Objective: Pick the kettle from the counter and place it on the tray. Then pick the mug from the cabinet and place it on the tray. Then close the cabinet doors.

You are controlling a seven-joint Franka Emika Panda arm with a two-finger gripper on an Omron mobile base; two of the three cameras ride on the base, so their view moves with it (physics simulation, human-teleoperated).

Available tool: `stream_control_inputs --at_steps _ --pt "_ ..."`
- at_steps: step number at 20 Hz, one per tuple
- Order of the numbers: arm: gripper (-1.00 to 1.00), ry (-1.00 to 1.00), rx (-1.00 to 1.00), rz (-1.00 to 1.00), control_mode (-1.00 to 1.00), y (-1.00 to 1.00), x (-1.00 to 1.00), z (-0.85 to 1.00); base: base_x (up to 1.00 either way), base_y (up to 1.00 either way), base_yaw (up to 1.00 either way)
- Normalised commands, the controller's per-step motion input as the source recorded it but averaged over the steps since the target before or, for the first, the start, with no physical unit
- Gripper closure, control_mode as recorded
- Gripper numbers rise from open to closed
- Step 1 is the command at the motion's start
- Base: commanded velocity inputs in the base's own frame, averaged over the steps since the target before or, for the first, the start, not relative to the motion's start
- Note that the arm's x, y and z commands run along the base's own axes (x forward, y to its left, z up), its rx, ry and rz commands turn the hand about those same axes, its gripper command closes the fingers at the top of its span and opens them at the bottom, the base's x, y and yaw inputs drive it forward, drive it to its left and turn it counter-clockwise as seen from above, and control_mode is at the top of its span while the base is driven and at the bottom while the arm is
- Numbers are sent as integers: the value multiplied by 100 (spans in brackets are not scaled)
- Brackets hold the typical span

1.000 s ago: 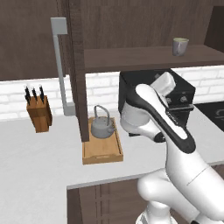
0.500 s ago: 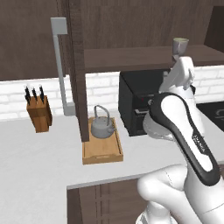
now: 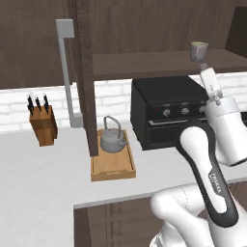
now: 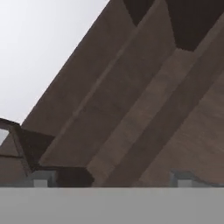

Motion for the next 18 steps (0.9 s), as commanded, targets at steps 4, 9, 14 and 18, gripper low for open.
stream_control_inputs --at_steps 4,9,14,18 --pt "-100 9 -32 -53 -100 -9 -17 8 0 0 0" --pt "-100 38 -14 -41 -100 -11 -4 28 0 0 0" --pt "-100 55 -12 -26 -100 -23 0 34 0 0 0" --pt "-100 52 -16 -18 -100 -14 -7 24 0 0 0"
